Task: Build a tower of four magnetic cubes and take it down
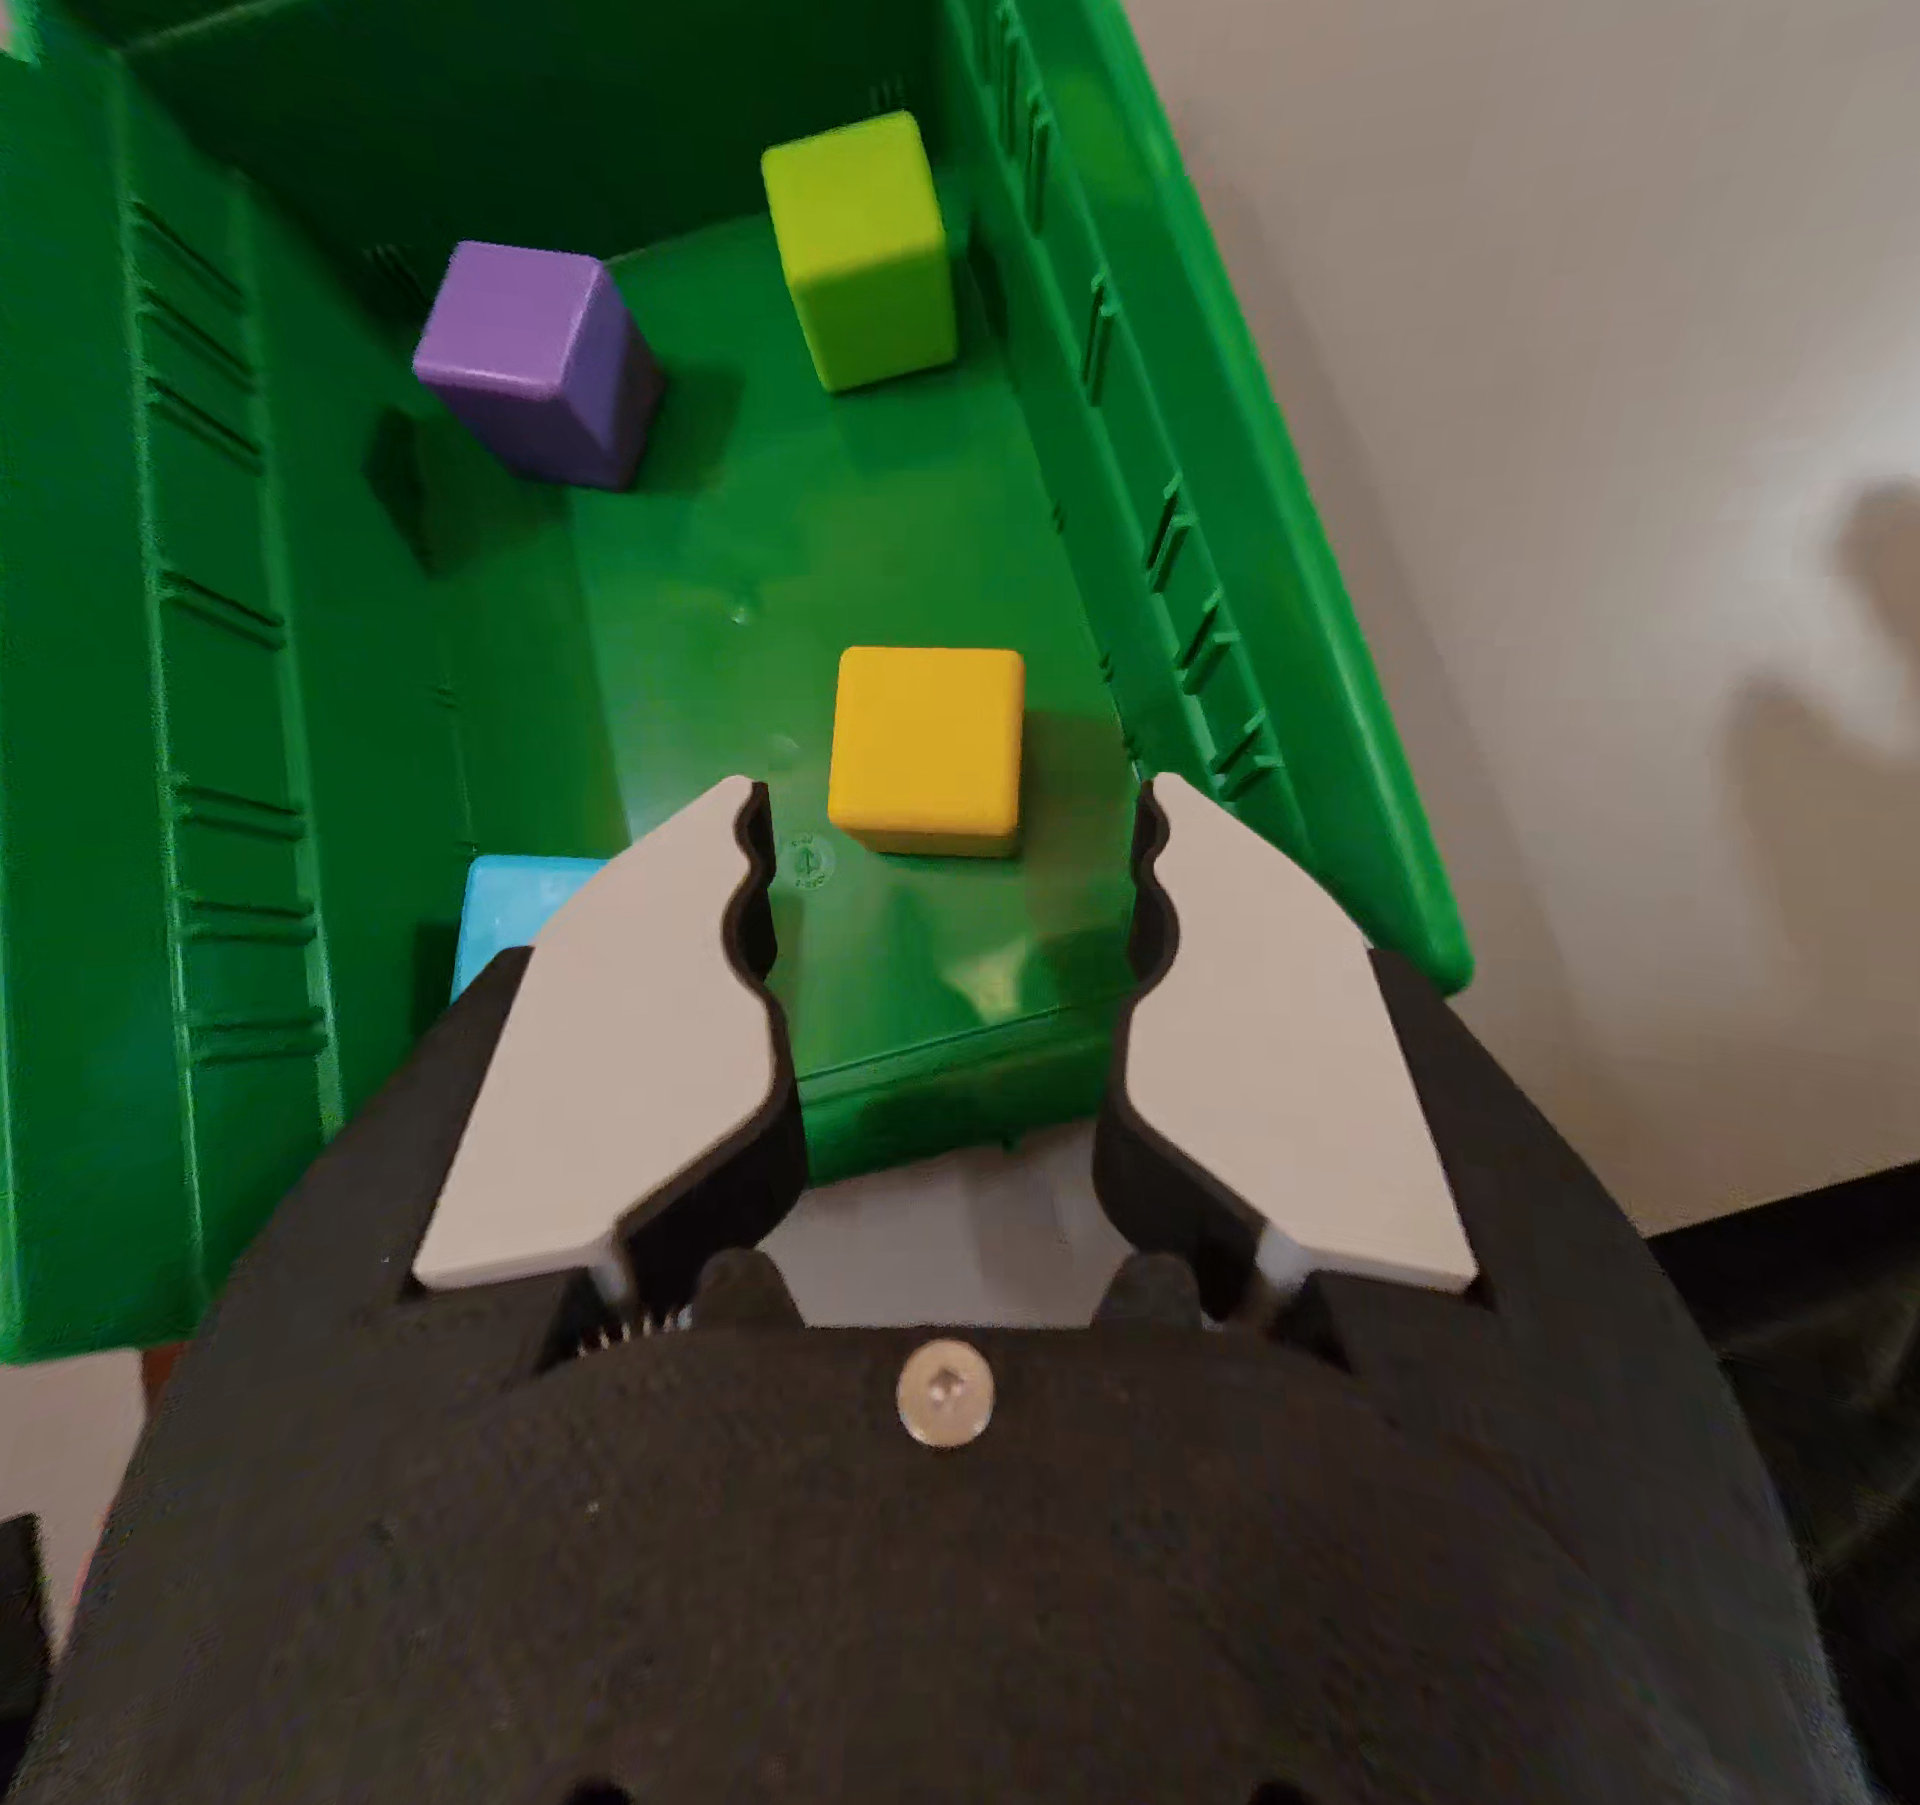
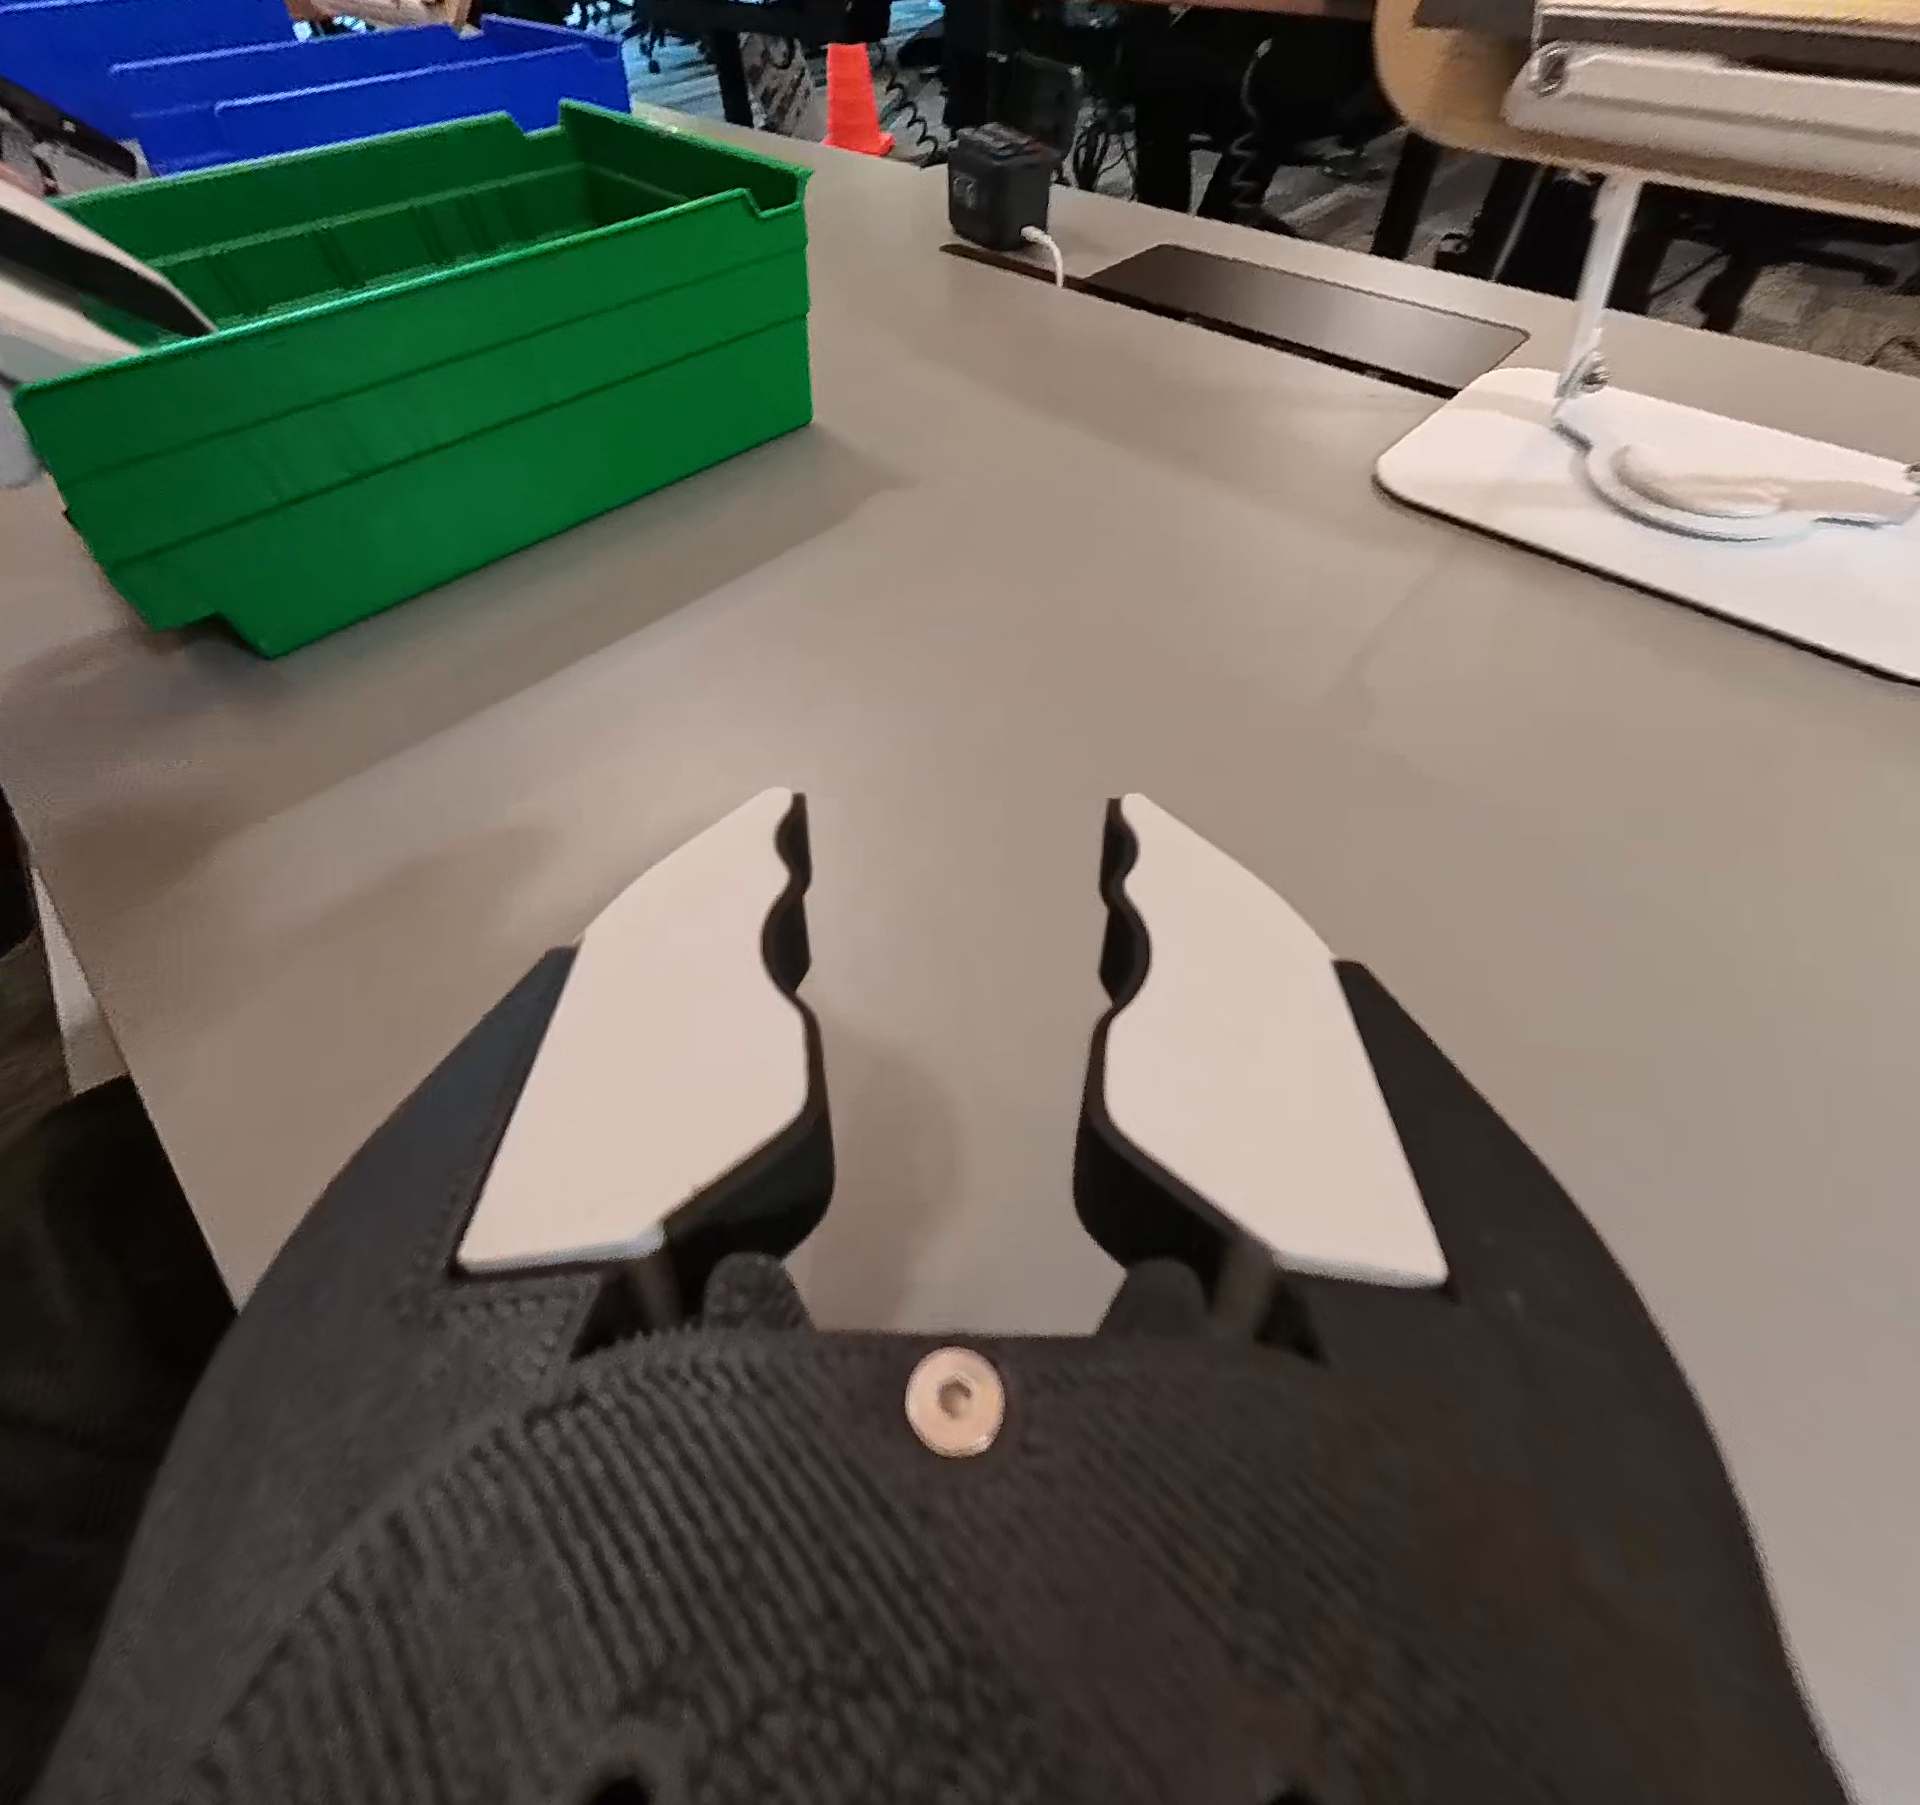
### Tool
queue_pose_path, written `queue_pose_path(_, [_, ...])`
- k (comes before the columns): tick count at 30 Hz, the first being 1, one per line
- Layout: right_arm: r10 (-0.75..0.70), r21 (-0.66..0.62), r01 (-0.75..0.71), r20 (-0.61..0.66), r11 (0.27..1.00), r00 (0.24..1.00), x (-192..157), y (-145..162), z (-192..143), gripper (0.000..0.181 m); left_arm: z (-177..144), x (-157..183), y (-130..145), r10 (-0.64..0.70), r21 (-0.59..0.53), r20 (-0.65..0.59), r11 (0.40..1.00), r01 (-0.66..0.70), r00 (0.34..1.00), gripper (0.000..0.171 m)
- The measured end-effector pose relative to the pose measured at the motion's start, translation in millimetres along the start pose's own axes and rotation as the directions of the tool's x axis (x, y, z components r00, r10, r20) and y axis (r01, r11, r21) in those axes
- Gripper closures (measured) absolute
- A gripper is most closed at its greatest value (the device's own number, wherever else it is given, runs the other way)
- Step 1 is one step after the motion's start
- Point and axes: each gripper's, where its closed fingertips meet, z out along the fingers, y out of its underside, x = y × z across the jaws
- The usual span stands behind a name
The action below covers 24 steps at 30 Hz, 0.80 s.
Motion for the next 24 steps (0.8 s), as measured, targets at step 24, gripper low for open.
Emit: queue_pose_path(24, [0.049, 0.029, -0.048, -0.044, 0.998, 0.998, 18, -9, -11, 0.134, 7, -30, -30, -0.088, -0.032, 0.046, 0.995, 0.09, 0.995, 0.124])
